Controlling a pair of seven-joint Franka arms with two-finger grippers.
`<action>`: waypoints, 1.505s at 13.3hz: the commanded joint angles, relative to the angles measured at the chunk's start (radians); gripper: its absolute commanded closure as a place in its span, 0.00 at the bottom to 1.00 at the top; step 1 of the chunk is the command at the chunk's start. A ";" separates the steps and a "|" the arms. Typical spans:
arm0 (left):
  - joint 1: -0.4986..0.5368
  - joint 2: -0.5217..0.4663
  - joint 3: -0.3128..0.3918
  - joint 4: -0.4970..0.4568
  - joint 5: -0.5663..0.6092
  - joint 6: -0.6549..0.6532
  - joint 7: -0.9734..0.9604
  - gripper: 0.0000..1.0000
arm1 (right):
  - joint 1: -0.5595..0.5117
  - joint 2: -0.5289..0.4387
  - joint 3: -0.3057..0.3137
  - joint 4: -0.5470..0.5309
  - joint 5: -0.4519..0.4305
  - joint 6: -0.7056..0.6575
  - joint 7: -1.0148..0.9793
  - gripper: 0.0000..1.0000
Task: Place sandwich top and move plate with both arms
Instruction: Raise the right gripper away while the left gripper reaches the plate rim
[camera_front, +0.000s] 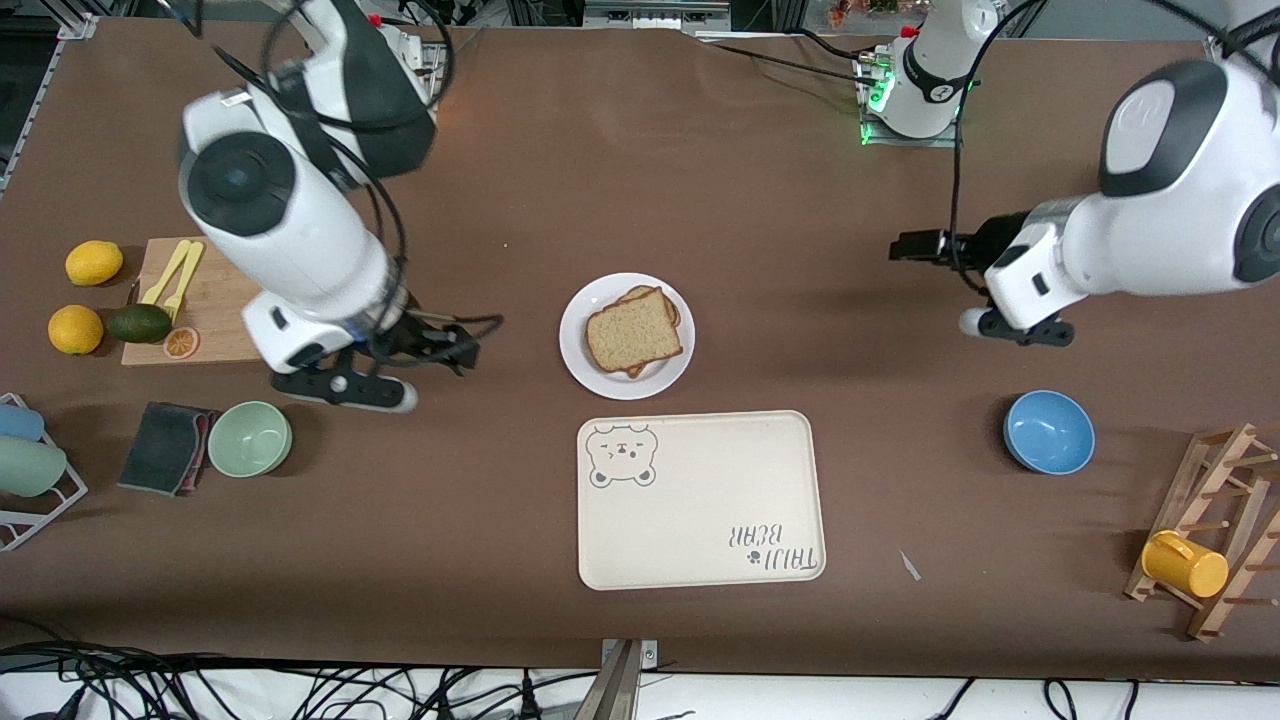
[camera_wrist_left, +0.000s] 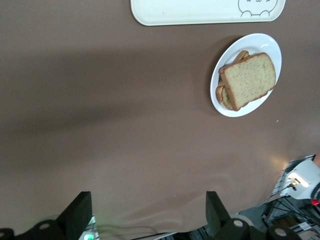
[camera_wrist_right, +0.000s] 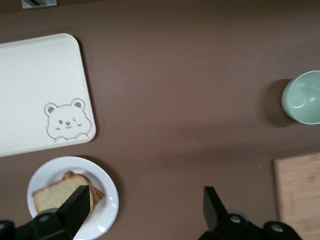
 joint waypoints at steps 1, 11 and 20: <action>-0.049 0.081 0.003 0.019 -0.068 0.074 0.005 0.00 | -0.078 -0.147 0.002 -0.202 0.019 0.044 -0.106 0.00; -0.157 0.396 0.001 0.008 -0.359 0.323 0.213 0.05 | -0.273 -0.335 -0.029 -0.378 0.101 -0.020 -0.407 0.00; -0.228 0.447 -0.002 -0.124 -0.588 0.493 0.492 0.29 | -0.275 -0.322 -0.132 -0.369 0.142 -0.008 -0.413 0.00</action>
